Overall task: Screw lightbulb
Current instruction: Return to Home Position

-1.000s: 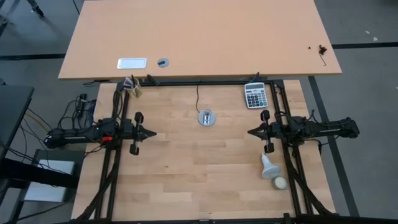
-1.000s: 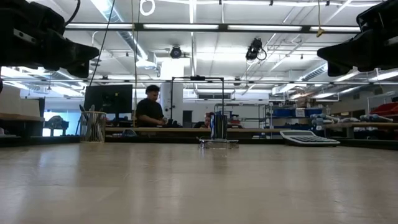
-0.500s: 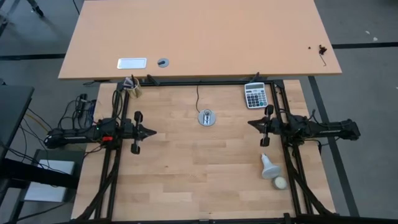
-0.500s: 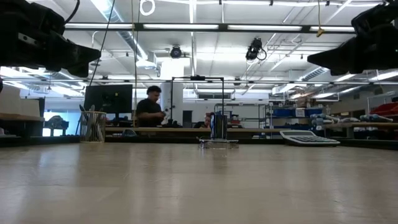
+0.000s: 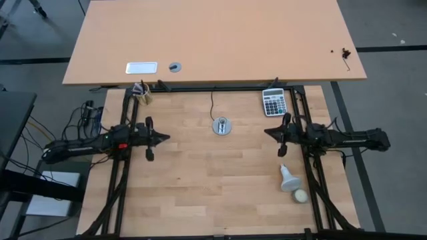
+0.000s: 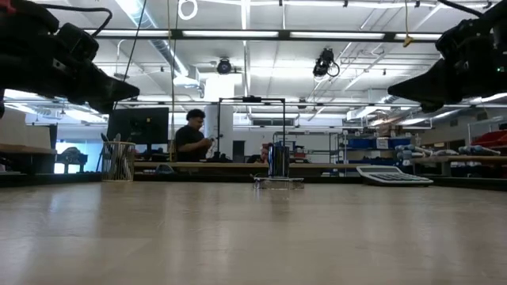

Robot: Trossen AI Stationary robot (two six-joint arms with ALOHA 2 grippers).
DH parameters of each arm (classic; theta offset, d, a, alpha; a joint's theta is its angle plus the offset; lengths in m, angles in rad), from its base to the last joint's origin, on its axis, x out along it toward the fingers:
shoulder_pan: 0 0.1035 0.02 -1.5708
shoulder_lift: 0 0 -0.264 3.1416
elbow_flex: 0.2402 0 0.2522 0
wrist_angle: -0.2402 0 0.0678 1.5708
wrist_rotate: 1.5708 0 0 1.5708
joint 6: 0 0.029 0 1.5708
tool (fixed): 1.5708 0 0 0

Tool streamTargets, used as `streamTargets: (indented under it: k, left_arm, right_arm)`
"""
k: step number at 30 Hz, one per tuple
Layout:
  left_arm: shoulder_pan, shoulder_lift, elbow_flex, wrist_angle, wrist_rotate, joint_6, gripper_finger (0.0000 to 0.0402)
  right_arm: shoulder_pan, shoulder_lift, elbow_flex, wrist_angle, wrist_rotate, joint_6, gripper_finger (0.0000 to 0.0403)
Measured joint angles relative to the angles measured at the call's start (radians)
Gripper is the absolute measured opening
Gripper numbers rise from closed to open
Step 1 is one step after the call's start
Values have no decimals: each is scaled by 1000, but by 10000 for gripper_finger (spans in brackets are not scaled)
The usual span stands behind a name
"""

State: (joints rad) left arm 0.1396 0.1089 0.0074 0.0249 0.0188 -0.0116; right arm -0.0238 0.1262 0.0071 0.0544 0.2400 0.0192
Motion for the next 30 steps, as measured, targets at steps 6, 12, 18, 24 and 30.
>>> streamTargets:
  k: [6,12,18,24,30]
  left_arm:
    - [33,4,0,74,-18,0,1]
    - [38,5,0,40,-49,1,1]
    - [37,5,0,36,-47,-44,1]
    - [37,5,0,36,-46,-71,1]
    - [37,5,0,36,-46,-72,1]
  right_arm:
    - [0,41,0,0,-1,41,20]
    - [0,46,0,2,-1,33,16]
    - [0,46,0,4,-2,31,22]
    - [0,46,0,4,-2,31,18]
    - [0,46,0,4,-2,31,18]
